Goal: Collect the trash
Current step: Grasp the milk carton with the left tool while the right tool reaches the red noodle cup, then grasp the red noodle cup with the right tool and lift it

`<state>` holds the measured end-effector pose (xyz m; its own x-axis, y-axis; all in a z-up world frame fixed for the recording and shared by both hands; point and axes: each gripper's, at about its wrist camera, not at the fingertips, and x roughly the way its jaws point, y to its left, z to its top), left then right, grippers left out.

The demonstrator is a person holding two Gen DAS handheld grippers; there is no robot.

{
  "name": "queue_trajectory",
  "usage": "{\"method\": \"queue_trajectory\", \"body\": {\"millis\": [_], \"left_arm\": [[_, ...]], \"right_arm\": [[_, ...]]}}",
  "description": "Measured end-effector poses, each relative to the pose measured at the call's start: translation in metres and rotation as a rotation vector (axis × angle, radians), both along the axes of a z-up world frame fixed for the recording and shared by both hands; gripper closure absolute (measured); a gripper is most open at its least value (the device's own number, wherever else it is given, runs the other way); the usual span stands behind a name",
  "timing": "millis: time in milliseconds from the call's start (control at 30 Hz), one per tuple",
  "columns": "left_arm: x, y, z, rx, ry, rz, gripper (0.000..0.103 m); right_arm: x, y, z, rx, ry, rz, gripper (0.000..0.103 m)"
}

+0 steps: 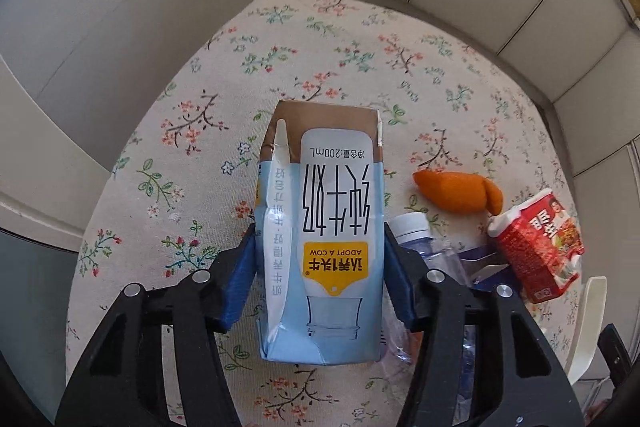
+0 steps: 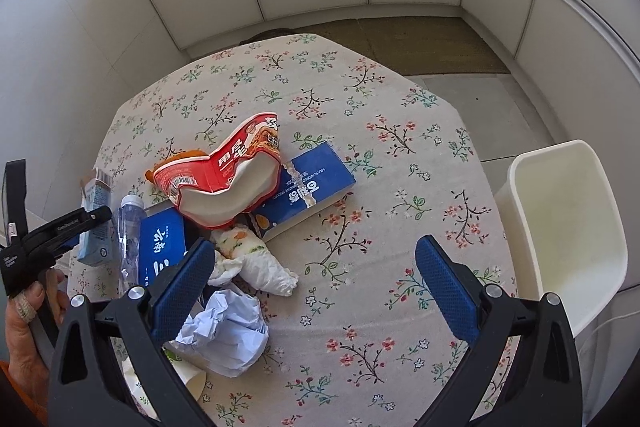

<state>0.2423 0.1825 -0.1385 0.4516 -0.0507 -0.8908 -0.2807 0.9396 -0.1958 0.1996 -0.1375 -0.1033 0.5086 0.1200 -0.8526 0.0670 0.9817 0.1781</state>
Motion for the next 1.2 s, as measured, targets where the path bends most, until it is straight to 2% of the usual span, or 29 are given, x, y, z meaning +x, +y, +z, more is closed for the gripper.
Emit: {"method": "queue_trajectory", "body": {"millis": [167,233,367,433,500,600,667,900,1033,1200], "left_arm": [[-0.029,-0.007,0.049,-0.054,-0.114,0.019,0.048],[-0.046,-0.014,0.07,-0.086,-0.161,0.017,0.048],[-0.075,-0.028,0.098,-0.14,-0.239,-0.002,0.048],[-0.083,-0.034,0.101,-0.165,-0.256,-0.005,0.048],[-0.08,-0.039,0.098,-0.178,-0.241,-0.021,0.048],[-0.073,-0.043,0.092,-0.184,-0.214,-0.037,0.048],[-0.069,-0.043,0.089,-0.191,-0.201,-0.032,0.048],[-0.073,-0.035,0.09,-0.189,-0.204,-0.028,0.048],[-0.077,-0.031,0.091,-0.187,-0.199,-0.009,0.048],[-0.078,-0.026,0.091,-0.203,-0.192,0.014,0.048]], "right_arm": [[0.02,0.003,-0.006,0.056,0.046,0.022,0.006],[0.034,-0.002,-0.01,0.144,0.081,0.009,0.006],[0.07,-0.025,-0.029,0.431,0.162,-0.078,0.006],[0.083,-0.032,-0.039,0.483,0.182,-0.117,0.006],[0.093,-0.033,-0.047,0.492,0.184,-0.132,0.008],[0.105,-0.029,-0.059,0.497,0.202,-0.128,0.015],[0.112,-0.019,-0.065,0.505,0.22,-0.097,0.026],[0.124,0.015,-0.074,0.497,0.239,-0.013,0.034],[0.128,0.026,-0.08,0.475,0.256,0.017,0.064],[0.125,0.034,-0.074,0.421,0.21,0.018,0.065]]}}
